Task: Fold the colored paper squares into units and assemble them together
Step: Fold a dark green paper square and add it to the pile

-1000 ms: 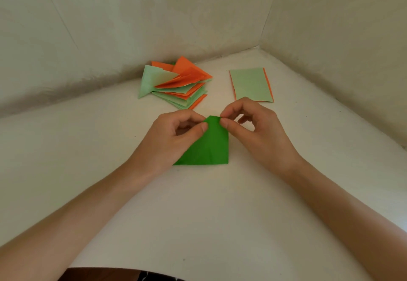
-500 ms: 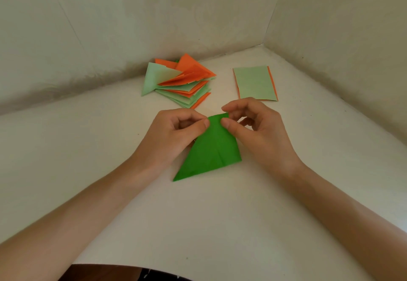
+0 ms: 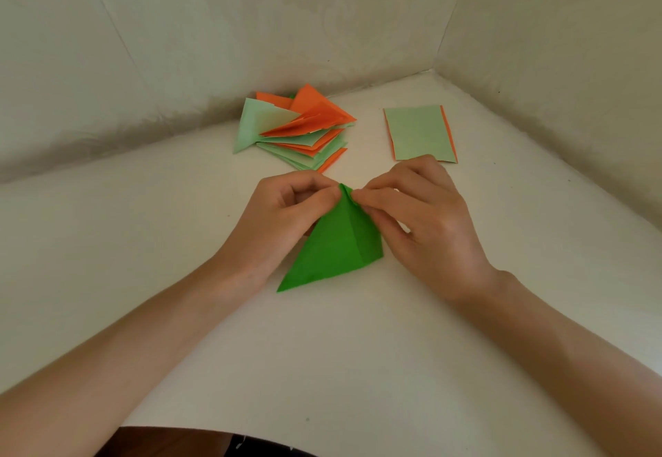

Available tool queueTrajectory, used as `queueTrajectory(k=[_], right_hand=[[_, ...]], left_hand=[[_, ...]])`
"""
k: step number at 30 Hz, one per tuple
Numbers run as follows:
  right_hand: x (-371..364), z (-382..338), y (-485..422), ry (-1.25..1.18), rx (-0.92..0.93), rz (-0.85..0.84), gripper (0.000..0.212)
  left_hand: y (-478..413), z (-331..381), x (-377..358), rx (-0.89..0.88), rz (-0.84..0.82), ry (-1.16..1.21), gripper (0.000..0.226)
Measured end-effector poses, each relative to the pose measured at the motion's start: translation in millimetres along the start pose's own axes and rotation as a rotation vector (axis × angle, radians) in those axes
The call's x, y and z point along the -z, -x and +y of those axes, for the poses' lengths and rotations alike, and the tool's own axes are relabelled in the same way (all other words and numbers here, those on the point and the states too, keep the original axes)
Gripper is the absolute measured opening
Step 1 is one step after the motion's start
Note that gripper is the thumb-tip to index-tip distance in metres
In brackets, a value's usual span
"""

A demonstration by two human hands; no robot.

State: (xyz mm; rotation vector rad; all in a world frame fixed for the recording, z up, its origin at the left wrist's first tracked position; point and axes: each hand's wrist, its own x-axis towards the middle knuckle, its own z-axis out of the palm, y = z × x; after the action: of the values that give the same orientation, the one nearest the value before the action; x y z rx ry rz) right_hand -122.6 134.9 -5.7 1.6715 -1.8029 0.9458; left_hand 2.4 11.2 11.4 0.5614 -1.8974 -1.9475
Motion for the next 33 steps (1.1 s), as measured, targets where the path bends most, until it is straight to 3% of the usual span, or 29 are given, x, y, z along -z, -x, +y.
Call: queueTrajectory(k=[16,18,21,25,29,33], right_hand=[[4,-2,-1,0.108,0.144,-0.059,0.015],[7,-6,-2,-0.016,0.047,-0.089,0.019],[17,-12,-5,-0.336,-0.319,-0.142,0.025],[17,-9,-8,-0.52,-0.679,-0.324,0.018],[17,-10,-10,-0.779,-0.8,-0.317,0.014],[17,-10,-10,-0.813,-0.83,-0.34,0.006]], left_hand=[[0,0,0,-0.001,-0.004,0.035,0.012],[-1,0,-1,-0.015,0.006,0.042,0.012],[0,0,-1,-0.038,-0.002,0.029,0.011],[-1,-2,-1,-0.096,-0.05,-0.033,0.009],[-2,-3,0,-0.17,-0.064,-0.115,0.008],[-2,-4,1,-0.186,-0.079,-0.121,0.007]])
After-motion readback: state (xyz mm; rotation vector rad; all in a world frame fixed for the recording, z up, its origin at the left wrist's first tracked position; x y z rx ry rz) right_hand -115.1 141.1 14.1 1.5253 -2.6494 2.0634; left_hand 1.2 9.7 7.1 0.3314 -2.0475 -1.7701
